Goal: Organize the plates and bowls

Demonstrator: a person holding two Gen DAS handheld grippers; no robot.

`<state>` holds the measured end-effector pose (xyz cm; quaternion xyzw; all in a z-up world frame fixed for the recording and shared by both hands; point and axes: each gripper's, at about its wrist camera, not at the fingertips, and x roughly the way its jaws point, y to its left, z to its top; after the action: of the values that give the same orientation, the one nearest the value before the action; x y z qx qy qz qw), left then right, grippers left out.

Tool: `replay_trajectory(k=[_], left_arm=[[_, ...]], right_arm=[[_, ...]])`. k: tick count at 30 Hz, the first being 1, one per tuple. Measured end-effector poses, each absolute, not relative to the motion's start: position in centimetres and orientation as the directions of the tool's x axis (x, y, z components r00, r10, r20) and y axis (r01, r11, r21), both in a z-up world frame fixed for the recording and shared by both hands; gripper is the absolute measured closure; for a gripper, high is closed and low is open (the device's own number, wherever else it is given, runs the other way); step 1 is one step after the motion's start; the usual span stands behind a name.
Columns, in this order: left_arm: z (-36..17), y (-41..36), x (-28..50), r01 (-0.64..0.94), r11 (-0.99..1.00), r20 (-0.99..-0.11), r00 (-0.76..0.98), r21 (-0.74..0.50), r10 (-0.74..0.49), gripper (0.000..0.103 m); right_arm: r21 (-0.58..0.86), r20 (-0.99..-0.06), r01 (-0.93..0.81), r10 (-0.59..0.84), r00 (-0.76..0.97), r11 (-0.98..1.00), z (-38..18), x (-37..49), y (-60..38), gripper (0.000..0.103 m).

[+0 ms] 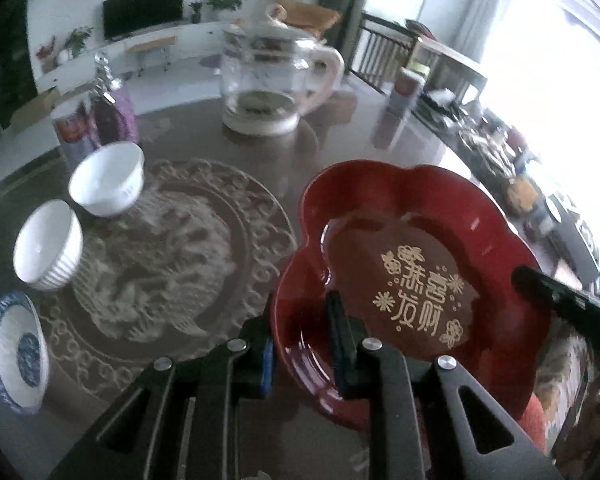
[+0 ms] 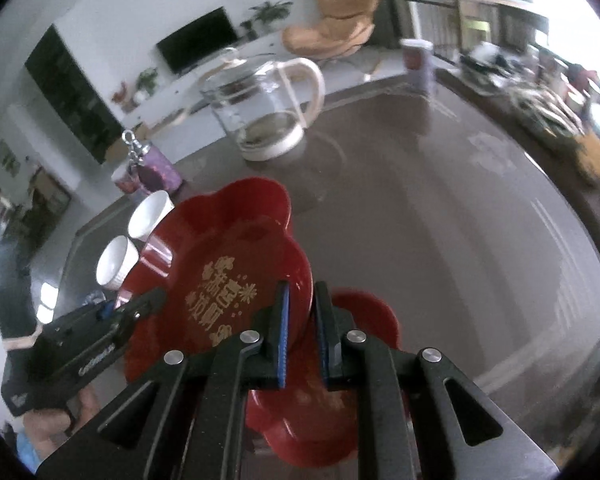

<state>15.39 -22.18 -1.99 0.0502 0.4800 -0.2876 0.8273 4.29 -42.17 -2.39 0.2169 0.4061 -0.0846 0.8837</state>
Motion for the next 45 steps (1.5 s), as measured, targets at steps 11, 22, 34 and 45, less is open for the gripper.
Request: replay_trajectory(k=[11, 22, 34, 45], left_arm=[[-5.6, -26.7, 12.1, 0.638, 0.764, -0.858, 0.333, -0.100, -0.391, 0.080], [-7.8, -29.6, 12.6, 0.670, 0.742, -0.878, 0.341, -0.025, -0.337, 0.076], [-8.0, -28.8, 10.5, 0.704, 0.709, -0.903, 0.328, 0.037, -0.279, 0.076], [-0.1, -24.3, 11.8, 0.623, 0.782, -0.813, 0.443, -0.023, -0.377, 0.024]], right_arm=[[0.365, -0.744, 0.467, -0.050, 0.666, 0.806, -7.5, -3.4, -42.5, 0.087], [0.355, -0.751, 0.497, -0.075, 0.656, 0.791, -10.0, -4.4, -42.6, 0.085], [0.300, -0.746, 0.504, -0.130, 0.654, 0.810, -9.8, -3.6, -43.5, 0.088], [0.341, -0.676, 0.513, -0.174, 0.716, 0.788, -6.6, -5.2, -45.1, 0.036]])
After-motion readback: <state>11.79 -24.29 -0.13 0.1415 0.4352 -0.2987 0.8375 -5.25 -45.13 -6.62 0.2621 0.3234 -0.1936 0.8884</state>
